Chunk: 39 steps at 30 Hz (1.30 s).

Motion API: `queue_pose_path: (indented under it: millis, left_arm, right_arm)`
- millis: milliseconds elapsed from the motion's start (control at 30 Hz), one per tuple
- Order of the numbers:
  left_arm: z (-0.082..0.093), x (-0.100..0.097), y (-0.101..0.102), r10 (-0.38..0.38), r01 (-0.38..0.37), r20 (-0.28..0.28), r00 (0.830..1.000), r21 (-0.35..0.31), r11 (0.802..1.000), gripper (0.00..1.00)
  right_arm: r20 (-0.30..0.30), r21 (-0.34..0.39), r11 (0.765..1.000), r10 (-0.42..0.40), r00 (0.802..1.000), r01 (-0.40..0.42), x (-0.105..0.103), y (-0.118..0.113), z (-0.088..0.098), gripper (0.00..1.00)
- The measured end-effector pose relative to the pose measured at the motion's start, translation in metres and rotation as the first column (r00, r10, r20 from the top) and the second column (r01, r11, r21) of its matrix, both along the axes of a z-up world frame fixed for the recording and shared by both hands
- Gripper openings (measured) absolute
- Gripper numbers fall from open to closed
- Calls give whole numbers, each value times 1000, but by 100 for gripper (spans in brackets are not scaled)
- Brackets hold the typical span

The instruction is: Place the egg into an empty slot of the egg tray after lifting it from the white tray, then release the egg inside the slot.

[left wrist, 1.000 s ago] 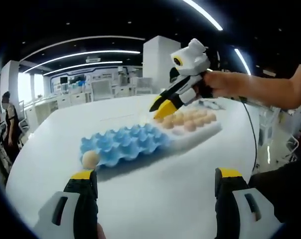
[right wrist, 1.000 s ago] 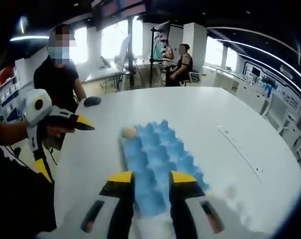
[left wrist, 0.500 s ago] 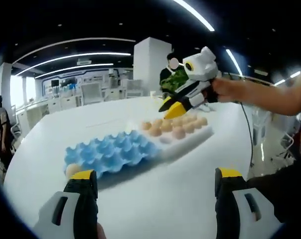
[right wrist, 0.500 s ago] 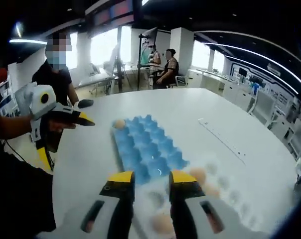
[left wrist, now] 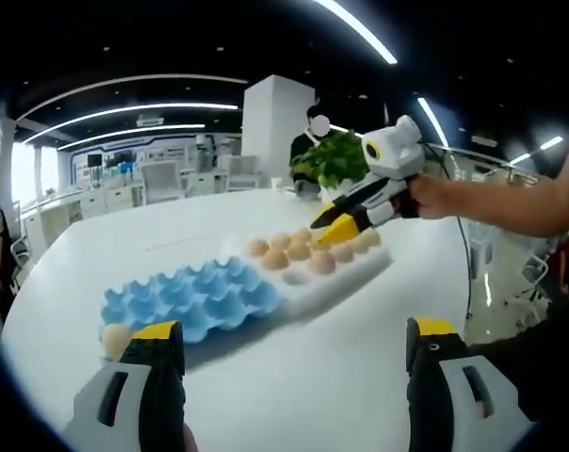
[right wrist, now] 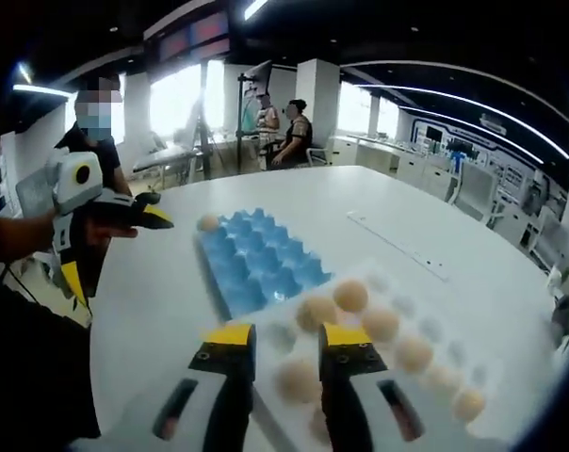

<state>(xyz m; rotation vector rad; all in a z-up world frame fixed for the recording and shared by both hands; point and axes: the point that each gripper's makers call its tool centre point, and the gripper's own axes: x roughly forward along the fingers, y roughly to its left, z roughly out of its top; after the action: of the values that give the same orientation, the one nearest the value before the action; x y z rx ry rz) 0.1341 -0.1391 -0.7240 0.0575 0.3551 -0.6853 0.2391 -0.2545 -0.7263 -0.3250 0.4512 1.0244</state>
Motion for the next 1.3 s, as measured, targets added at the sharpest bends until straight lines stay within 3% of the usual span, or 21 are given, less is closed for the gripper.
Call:
queue_pose_path:
  millis: [167,433,833,933,1200,1300]
  left_arm:
    - [-4,-4,-8,-29,29,6,1000,6,1000,100]
    - [-4,-5,-12,-47,46,6,999,6,999,100]
    - [-11,-8,-19,-64,64,-3,998,16,998,100]
    - [-14,-9,-19,-71,71,0,997,49,996,100]
    - [-10,-7,-16,-62,61,7,998,35,997,100]
    - [-12,-8,-17,-64,64,4,998,39,997,100]
  right_arm:
    - [45,32,997,-77,996,76,1,-9,-11,27]
    - [59,72,987,-150,987,146,6,-16,-26,27]
    - [86,93,982,-171,981,163,9,-15,-34,23]
    - [91,87,981,-181,979,173,11,-15,-37,23]
    - [110,51,984,-176,978,171,11,-12,-40,26]
    - [119,-28,987,-153,981,158,12,-12,-49,28]
